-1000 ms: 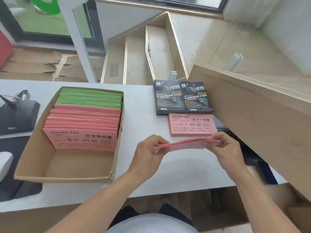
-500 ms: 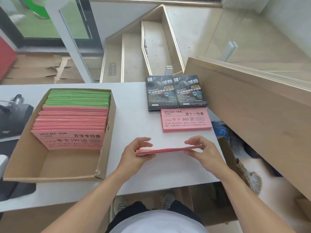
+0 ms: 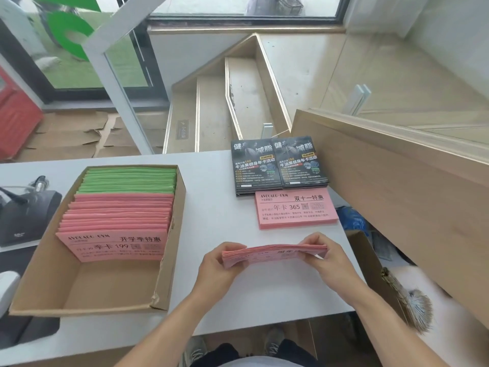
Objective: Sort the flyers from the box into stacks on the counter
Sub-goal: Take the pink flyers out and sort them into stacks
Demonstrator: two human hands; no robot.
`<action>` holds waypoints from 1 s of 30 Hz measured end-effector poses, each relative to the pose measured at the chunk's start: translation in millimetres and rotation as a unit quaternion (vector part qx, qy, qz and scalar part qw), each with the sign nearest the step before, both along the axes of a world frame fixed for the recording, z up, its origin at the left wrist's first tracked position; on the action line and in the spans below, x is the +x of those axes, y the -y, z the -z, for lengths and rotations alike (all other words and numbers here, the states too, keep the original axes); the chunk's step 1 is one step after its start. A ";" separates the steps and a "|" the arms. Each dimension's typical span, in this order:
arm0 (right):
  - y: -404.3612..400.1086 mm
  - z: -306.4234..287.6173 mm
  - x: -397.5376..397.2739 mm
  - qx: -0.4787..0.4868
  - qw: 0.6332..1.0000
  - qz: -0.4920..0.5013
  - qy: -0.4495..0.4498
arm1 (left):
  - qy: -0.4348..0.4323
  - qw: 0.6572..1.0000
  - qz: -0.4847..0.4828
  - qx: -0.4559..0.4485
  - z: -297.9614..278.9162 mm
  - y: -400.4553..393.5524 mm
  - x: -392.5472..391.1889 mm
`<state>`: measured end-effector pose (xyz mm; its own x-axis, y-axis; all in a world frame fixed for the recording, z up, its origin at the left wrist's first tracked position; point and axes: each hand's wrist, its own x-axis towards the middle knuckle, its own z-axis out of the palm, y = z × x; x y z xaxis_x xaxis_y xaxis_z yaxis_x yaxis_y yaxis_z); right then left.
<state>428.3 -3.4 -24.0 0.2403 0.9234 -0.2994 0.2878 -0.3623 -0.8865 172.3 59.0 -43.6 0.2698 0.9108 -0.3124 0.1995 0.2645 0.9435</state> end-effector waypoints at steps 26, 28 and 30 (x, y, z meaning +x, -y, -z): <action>-30.3 6.8 11.6 0.026 0.989 0.134 -0.048 | -0.030 0.999 -0.011 0.000 -1.8 -44.6 35.5; -47.6 2.3 22.0 0.044 0.985 0.165 -0.032 | -0.036 0.999 -0.015 0.001 -11.0 -63.6 52.4; -64.7 -1.7 33.5 0.056 0.979 0.194 -0.007 | -0.050 0.999 -0.013 -0.003 -15.8 -81.3 70.9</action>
